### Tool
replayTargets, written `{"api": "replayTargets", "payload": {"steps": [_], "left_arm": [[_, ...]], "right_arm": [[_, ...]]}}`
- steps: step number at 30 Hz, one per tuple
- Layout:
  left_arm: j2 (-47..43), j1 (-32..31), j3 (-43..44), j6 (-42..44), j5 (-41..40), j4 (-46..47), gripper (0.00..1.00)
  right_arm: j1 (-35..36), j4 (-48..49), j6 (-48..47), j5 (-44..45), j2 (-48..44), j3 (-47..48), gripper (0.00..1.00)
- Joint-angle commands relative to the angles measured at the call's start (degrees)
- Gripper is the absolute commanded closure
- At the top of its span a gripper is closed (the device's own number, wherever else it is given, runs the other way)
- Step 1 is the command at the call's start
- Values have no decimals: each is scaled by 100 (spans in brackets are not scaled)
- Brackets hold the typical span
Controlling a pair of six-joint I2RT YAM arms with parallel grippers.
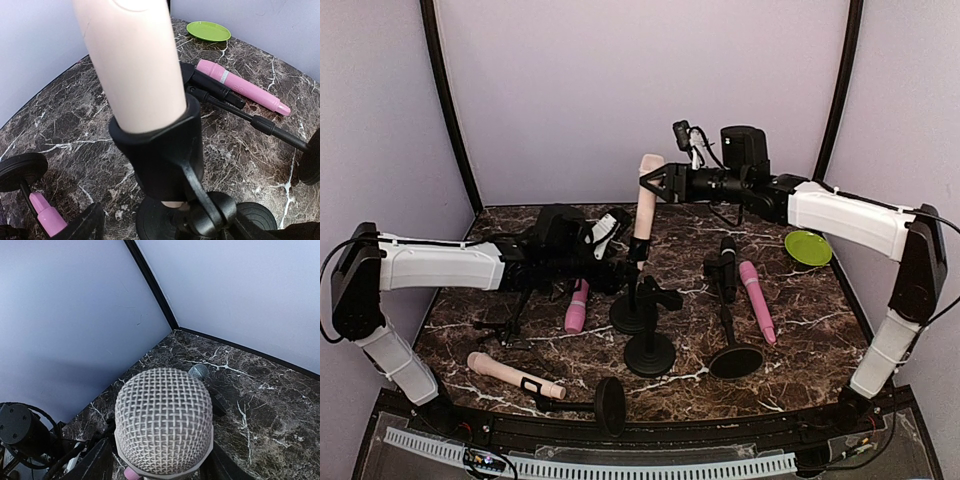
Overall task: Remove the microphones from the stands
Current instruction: Hold the microphone stand with the microphone at the center of the board.
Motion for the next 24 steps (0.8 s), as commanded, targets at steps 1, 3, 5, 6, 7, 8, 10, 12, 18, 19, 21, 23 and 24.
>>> {"api": "replayTargets", "payload": {"steps": [1,3,5,6,7,8,10,12,18,19,21,23,24], "left_arm": [[-69,-10,127,-63,-23,222,22],[-76,-12,131,-41,53,289,22],[-78,-12,121,-14,165,362,23],[-67,-14,125,-1,240,397,24],[-55,-14,137,8,282,410,27],[-33,-12,150,19,346,426,30],[19,-9,200,32,409,408,39],[61,-10,259,10,411,398,47],[76,-9,314,8,468,395,68],[78,-7,314,10,487,387,70],[73,-13,291,0,517,360,77],[52,-13,262,-31,552,350,81],[53,-10,262,-61,565,351,84]], "right_arm": [[-15,349,77,47,-354,-220,40],[-15,352,84,81,-417,-305,40],[-13,358,85,113,-471,-367,40],[-13,365,85,128,-492,-397,40],[-13,367,95,138,-508,-420,40],[-13,367,94,144,-513,-432,40],[-13,375,94,148,-523,-450,41],[-13,399,100,169,-524,-477,41],[-13,434,118,315,-515,-512,41],[-13,456,140,356,-514,-521,40],[-13,553,190,468,-492,-540,38],[-13,657,264,567,-450,-552,36],[-13,717,301,583,-409,-544,34]]}}
